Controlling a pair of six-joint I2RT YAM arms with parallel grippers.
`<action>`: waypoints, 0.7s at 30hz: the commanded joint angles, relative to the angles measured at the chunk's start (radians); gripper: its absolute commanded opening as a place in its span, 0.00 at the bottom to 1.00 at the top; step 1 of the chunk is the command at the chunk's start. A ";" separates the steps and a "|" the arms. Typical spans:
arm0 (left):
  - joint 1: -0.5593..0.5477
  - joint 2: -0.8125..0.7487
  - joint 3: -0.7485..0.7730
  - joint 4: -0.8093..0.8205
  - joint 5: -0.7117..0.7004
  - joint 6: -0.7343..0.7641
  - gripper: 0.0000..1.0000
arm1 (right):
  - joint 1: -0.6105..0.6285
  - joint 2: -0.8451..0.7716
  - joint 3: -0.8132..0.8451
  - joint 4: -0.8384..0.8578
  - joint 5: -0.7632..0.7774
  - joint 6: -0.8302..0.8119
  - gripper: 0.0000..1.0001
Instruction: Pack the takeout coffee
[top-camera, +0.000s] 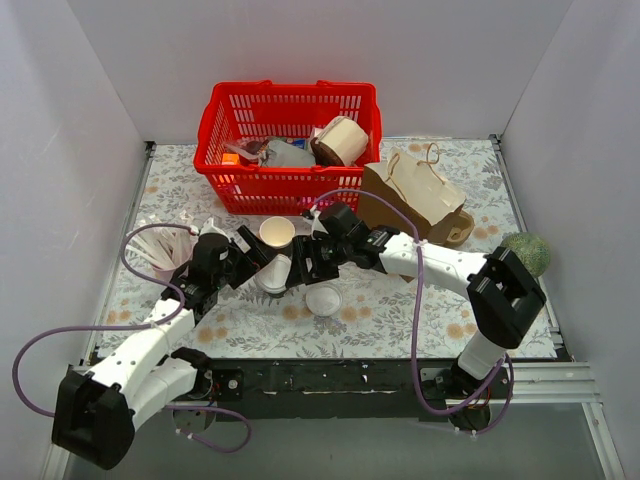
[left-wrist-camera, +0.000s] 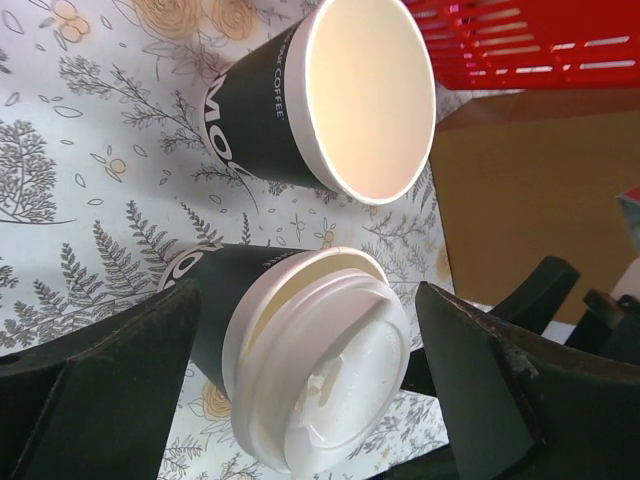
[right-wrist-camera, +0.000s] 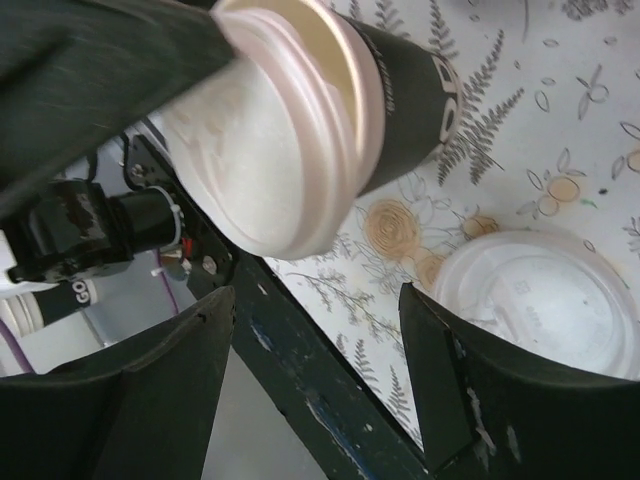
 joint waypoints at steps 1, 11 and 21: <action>0.019 0.038 0.033 0.084 0.086 0.051 0.89 | 0.008 -0.028 -0.022 0.148 -0.025 0.083 0.73; 0.032 0.035 0.000 0.135 0.112 0.055 0.85 | 0.008 0.050 0.039 0.154 0.014 0.119 0.66; 0.032 0.024 -0.040 0.146 0.190 0.039 0.75 | 0.008 0.124 0.151 0.052 0.044 0.076 0.56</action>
